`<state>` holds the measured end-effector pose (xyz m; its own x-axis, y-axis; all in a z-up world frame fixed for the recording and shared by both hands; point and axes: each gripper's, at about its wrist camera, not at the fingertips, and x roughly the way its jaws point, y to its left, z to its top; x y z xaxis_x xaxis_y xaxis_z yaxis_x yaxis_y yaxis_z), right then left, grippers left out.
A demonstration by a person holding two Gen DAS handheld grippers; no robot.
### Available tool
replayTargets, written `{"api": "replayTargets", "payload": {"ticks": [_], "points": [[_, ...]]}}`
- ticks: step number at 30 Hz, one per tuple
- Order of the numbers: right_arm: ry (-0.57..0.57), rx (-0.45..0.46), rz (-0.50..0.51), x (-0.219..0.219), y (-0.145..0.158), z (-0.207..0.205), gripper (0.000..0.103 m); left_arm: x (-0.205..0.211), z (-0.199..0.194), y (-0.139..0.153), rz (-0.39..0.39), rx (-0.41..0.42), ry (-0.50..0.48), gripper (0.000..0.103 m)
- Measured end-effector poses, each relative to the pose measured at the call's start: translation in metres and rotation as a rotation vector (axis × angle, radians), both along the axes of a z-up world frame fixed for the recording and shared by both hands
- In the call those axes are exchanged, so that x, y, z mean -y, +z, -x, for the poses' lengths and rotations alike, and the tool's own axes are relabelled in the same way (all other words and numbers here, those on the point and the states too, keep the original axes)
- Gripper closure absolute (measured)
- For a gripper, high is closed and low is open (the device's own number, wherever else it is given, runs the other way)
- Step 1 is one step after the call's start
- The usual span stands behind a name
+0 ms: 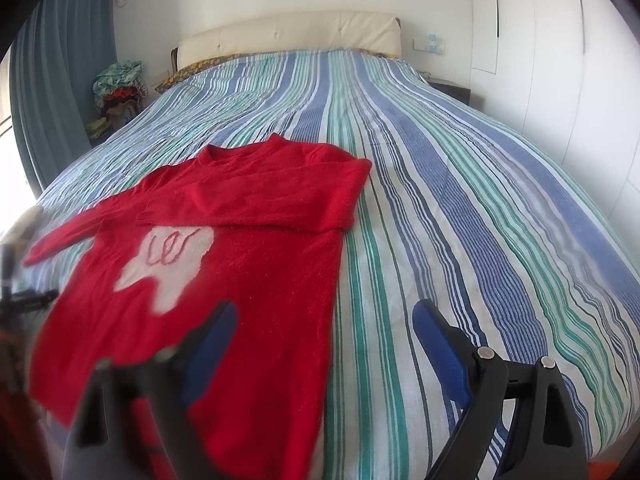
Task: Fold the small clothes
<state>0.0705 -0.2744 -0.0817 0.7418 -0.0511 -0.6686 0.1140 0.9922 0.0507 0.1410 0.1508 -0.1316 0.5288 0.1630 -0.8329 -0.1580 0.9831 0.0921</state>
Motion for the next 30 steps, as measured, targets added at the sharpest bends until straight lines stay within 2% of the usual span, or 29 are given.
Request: {"api": "replayTargets", "payload": {"ticks": [30], "points": [[0.004,-0.005,0.002,-0.0007,-0.0022,-0.0023,0.014,0.0004,0.0007,-0.0003,-0.001,0.002,0.002,0.0]]}}
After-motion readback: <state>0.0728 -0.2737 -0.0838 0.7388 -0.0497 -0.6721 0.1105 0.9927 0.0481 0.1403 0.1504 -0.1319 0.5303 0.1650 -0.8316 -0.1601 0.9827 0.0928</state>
